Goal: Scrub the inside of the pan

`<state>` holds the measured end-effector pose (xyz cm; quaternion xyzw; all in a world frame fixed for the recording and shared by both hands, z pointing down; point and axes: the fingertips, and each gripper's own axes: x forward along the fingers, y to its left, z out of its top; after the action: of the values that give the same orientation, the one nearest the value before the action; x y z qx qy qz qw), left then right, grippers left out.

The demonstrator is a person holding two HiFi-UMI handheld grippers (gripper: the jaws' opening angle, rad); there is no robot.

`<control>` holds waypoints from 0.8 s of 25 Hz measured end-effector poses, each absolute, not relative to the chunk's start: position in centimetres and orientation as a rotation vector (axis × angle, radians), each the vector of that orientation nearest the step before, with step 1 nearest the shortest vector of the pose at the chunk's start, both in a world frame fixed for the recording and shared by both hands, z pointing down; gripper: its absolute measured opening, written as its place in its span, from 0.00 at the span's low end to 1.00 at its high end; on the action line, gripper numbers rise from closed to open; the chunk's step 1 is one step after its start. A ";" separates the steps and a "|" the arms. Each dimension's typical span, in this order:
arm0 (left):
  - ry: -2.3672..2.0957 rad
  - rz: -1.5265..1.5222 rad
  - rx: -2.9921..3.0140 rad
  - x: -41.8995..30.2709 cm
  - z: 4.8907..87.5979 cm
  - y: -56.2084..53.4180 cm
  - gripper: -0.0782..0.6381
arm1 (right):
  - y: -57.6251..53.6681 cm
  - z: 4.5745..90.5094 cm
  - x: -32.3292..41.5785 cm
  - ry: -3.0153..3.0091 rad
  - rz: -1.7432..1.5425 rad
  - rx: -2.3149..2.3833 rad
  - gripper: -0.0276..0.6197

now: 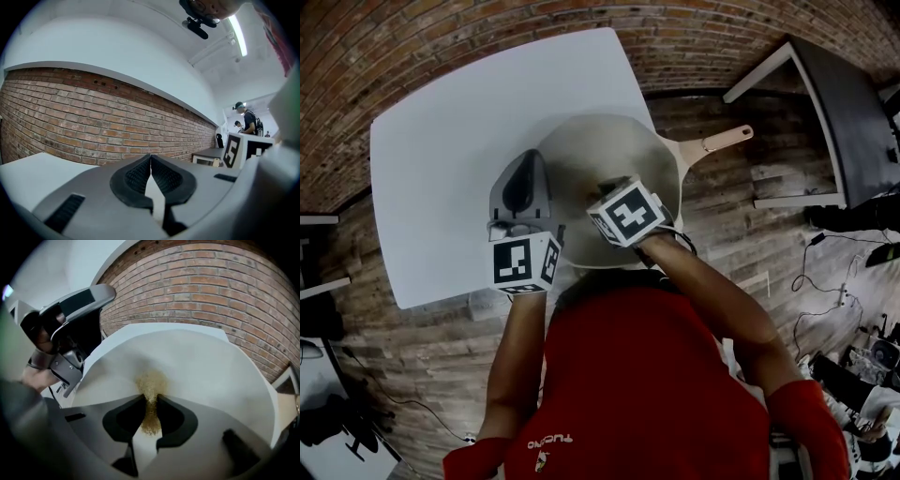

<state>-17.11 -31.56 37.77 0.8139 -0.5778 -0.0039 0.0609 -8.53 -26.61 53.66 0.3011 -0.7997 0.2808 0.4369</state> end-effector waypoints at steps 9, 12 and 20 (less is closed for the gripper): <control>-1.790 -0.005 2.436 -18.0 37.6 -30.9 0.13 | -23.3 55.0 -11.0 -1.971 0.601 0.446 0.16; -1.793 -0.005 2.433 -18.2 37.6 -31.0 0.13 | -23.0 55.8 -9.9 -1.916 0.542 0.373 0.16; -1.778 -0.005 2.446 -17.6 37.6 -31.1 0.13 | -23.4 56.0 -6.5 -1.825 0.446 0.299 0.16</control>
<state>-17.59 -31.12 37.58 0.8075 -0.5869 -0.0016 0.0589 -6.47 -23.45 56.00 0.1281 -0.7811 0.1910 0.5805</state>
